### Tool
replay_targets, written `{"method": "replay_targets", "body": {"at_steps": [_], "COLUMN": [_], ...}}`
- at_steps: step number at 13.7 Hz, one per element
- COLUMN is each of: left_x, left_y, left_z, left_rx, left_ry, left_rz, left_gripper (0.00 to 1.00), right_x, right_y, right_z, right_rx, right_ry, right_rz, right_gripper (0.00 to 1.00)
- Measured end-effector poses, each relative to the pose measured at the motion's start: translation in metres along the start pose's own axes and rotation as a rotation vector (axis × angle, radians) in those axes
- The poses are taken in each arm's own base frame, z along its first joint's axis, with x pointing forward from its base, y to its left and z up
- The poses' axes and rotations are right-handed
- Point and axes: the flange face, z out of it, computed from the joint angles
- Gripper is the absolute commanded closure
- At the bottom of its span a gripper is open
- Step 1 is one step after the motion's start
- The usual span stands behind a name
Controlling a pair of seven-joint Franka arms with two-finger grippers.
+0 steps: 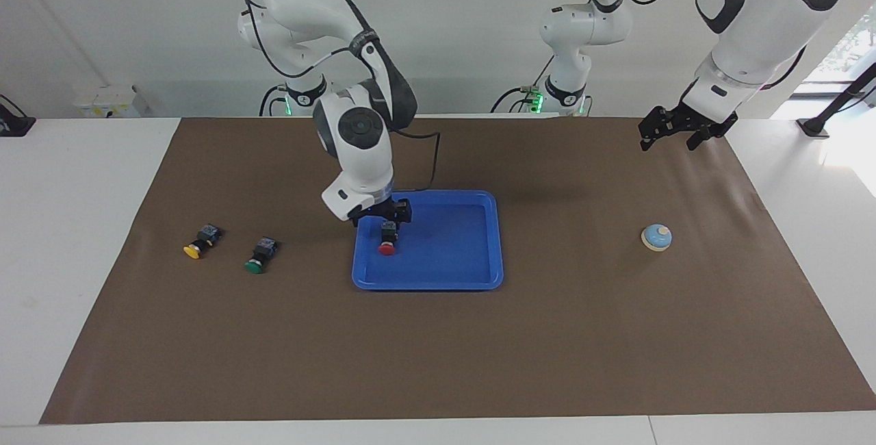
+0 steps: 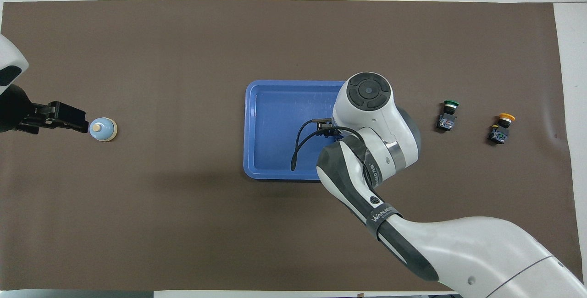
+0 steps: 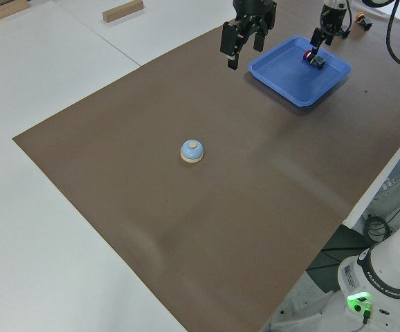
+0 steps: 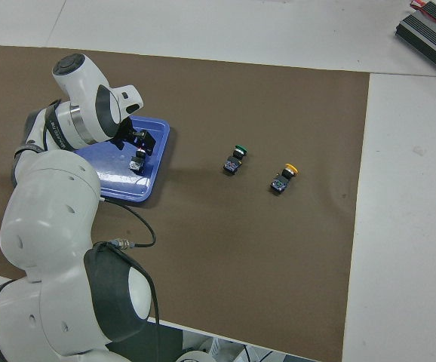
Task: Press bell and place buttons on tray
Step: 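Carry the red button into the tray and release it, then grasp the green-capped button with the right gripper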
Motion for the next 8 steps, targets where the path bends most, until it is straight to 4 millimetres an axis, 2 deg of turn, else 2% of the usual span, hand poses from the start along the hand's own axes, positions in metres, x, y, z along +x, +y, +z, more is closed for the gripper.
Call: {"method": "replay_targets", "body": {"at_steps": [2,3,4,6,8], "left_x": [0.000,0.000,0.000,0.000,0.000], "left_y": [0.000,0.000,0.000,0.000,0.000], "left_z": [0.000,0.000,0.000,0.000,0.000], "left_rx": [0.000,0.000,0.000,0.000,0.000], "left_ry": [0.000,0.000,0.000,0.000,0.000], "left_rz": [0.000,0.000,0.000,0.000,0.000], "left_gripper": [0.00,0.00,0.00,0.00,0.00], "right_x": [0.021,0.032,0.041,0.050,0.052], "right_y": [0.058,0.091,0.124,0.177,0.210], "right_z": [-0.032,-0.037,-0.036,-0.021,0.001], "right_rx": [0.011,0.015,0.016,0.015,0.021], "right_ry": [0.019,0.024,0.021,-0.004,0.003], "right_rz": [0.009,0.011,0.009,0.016,0.049], "right_gripper": [0.00,0.00,0.00,0.00,0.00]}}
